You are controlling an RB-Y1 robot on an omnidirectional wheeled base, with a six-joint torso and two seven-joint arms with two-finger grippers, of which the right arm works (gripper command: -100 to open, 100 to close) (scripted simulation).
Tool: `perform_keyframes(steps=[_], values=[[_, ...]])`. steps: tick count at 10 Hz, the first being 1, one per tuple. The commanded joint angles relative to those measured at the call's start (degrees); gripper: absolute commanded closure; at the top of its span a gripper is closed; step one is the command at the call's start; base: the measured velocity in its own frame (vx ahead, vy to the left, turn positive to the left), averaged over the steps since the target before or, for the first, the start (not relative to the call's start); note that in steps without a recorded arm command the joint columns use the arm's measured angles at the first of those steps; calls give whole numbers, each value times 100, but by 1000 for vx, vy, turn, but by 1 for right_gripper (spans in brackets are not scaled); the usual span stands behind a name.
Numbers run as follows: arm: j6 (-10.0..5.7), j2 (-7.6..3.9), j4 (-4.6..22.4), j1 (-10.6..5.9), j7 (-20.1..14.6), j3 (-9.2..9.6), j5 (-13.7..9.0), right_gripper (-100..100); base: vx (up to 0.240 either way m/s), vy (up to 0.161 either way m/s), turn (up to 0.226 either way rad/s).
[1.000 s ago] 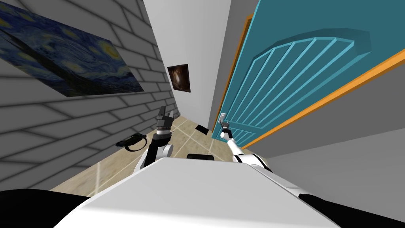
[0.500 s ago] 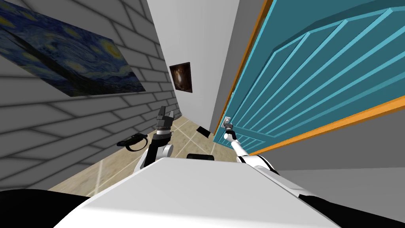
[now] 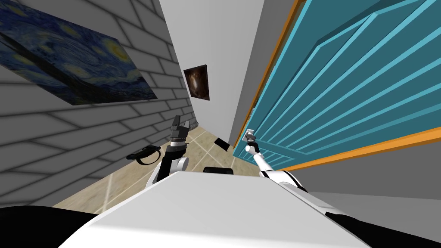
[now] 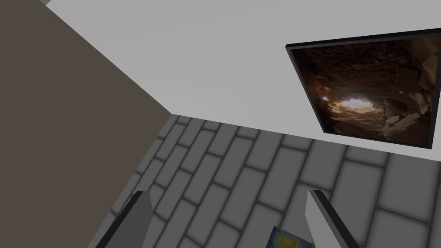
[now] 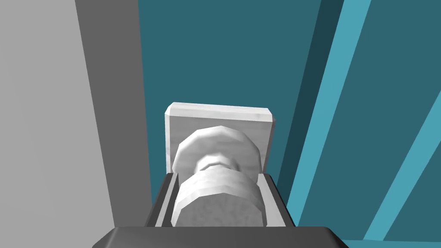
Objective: Pull the door open
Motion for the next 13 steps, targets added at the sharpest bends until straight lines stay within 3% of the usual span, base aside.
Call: perform_keyframes(steps=[1,4,13], values=[[1,14,-2,2,0,8,1,100,-26,-1,16],[1,14,-2,2,0,8,1,100,-7,1,0],[137,-248,-335,165,-776,702,101,100,-218,-75,115]])
